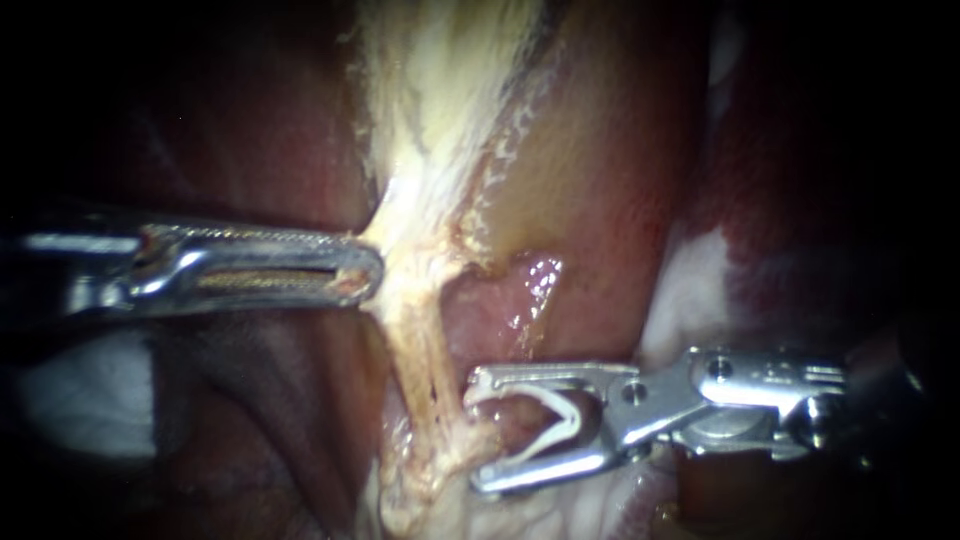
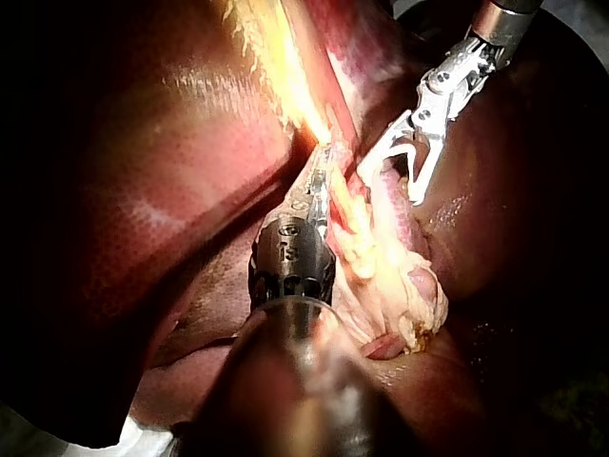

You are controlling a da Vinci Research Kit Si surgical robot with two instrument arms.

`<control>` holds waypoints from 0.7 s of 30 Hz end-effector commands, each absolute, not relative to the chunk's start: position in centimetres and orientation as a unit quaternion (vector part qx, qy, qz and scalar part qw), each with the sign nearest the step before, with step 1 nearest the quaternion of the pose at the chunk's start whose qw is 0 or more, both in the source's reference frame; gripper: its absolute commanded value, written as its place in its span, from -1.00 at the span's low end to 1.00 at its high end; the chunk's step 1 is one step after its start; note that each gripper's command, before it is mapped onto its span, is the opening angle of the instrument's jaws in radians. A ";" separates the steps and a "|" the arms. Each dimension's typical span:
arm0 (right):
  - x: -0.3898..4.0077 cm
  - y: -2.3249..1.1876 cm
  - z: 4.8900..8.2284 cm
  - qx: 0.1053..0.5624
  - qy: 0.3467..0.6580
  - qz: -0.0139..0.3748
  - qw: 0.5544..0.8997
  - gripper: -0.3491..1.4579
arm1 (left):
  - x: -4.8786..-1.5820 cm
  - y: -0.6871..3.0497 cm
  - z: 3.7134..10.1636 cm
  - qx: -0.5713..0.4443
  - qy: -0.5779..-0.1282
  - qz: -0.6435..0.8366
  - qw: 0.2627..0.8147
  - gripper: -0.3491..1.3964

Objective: Clipping first clip left tube

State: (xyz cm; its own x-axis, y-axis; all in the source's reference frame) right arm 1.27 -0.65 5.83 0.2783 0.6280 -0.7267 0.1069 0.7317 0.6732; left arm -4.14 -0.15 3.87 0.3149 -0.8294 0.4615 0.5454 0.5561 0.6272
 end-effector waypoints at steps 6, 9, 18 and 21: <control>1.37 -0.68 5.90 0.323 0.573 0.177 0.732 0.05 | -4.15 -0.16 3.86 0.181 -0.392 -0.435 0.790 -1.00; 1.40 -0.67 5.93 0.322 0.573 0.177 0.732 0.05 | -4.16 -0.17 3.84 0.181 -0.392 -0.435 0.790 -1.00; 1.50 -0.64 6.09 0.321 0.573 0.177 0.733 0.05 | -4.18 -0.19 3.79 0.180 -0.391 -0.437 0.790 -1.00; 1.55 -0.65 6.13 0.321 0.574 0.176 0.733 0.05 | -4.19 -0.20 3.78 0.179 -0.391 -0.437 0.790 -1.00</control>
